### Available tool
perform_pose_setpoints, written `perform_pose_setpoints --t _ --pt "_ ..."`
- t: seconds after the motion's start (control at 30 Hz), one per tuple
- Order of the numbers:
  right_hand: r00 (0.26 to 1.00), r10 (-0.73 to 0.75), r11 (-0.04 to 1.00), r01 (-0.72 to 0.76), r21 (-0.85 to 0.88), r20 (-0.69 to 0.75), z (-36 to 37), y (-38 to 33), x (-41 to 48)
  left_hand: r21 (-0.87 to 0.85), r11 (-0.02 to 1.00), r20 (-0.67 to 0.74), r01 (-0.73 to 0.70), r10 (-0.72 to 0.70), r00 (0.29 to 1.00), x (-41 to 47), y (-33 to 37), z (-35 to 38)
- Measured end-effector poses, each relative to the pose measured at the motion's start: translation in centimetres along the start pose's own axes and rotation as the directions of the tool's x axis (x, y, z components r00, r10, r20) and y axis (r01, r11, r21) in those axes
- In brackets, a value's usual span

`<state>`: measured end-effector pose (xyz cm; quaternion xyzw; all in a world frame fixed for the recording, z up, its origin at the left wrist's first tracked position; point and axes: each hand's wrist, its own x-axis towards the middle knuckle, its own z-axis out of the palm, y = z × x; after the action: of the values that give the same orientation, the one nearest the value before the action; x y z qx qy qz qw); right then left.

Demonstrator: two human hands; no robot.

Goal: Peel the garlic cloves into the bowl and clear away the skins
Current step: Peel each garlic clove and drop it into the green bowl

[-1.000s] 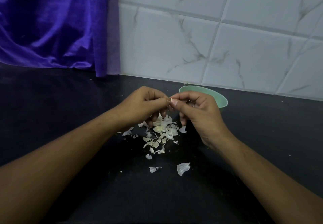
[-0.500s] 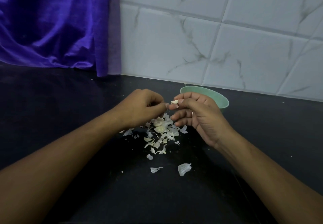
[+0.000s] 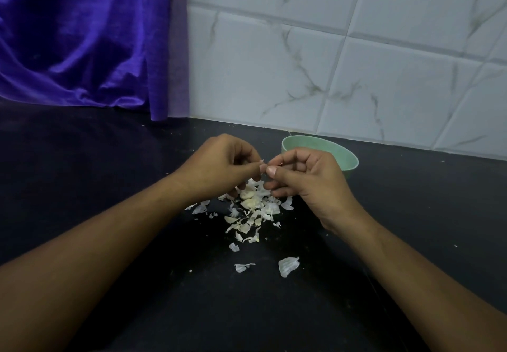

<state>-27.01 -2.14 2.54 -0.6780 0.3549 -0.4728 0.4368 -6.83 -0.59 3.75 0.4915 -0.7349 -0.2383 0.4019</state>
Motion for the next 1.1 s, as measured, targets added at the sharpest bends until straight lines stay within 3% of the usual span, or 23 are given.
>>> perform_pose_setpoints --t 0.17,0.4,0.6,0.73,0.83,1.1 --pt "0.998 -0.047 0.993 0.042 -0.113 -0.046 0.2 0.2 -0.1 -0.040 0.998 -0.003 0.058 -0.058 0.998 -0.2 0.2 0.3" --pt "0.984 -0.138 0.971 0.112 -0.210 -0.111 1.1 0.4 -0.3 0.006 0.997 -0.139 0.078 -0.077 0.987 -0.7 1.0 1.1" --pt "0.988 -0.119 0.991 0.111 -0.078 -0.096 1.0 0.2 -0.2 -0.129 0.984 -0.185 0.123 -0.145 0.972 -0.6 1.0 1.3" --pt "0.993 -0.087 0.995 0.090 0.031 -0.085 0.8 0.3 -0.2 -0.298 0.942 -0.114 0.157 -0.199 0.973 -0.4 0.9 1.3" --pt "0.990 -0.108 0.994 0.107 -0.021 -0.093 0.4 0.4 0.0 -0.385 0.907 -0.047 0.170 -0.203 0.978 -0.3 0.7 1.1" --pt "0.987 -0.156 0.972 0.147 -0.183 -0.038 0.1 0.5 0.0 -0.303 0.940 -0.014 0.154 -0.166 0.986 -0.2 0.6 0.7"
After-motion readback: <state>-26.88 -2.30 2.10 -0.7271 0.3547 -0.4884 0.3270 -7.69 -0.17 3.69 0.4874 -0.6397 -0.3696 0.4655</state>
